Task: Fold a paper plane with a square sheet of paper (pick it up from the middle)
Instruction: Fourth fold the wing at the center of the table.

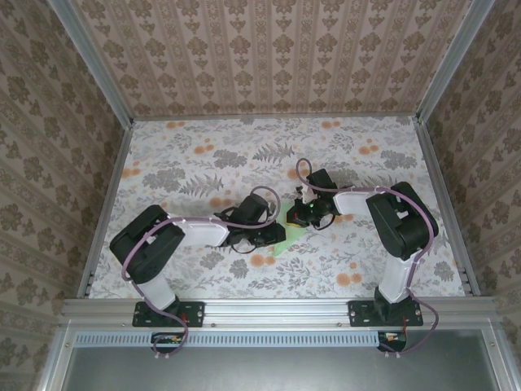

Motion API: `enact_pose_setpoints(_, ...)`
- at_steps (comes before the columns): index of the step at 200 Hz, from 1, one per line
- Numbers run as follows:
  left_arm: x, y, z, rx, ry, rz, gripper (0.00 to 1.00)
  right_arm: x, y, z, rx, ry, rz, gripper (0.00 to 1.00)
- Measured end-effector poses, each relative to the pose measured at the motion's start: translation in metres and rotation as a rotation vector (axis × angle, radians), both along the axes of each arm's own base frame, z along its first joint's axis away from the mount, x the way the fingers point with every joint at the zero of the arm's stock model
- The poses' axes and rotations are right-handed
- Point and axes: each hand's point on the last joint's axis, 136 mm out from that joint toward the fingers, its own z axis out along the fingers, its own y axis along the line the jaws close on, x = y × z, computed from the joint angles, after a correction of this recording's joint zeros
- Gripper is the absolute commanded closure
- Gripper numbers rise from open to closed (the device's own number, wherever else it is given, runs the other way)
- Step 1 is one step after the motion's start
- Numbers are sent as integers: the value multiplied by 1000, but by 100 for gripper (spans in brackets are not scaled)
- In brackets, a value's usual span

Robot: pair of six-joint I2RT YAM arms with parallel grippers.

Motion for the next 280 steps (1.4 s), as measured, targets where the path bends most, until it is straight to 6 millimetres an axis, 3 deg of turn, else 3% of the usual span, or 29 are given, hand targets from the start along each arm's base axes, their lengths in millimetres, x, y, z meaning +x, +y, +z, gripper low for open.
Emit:
enact_pose_setpoints(65,-4,2,-6,9,25,16,79,0,0,0,-2,6,0,100)
enact_pose_setpoints(131,-22,2,8,-2,18,-8,80,0,0,0,-2,9,1,100)
enact_pose_setpoints(280,-31,9,-8,31,75,23,82,-1,1,-1,7,21,4,100)
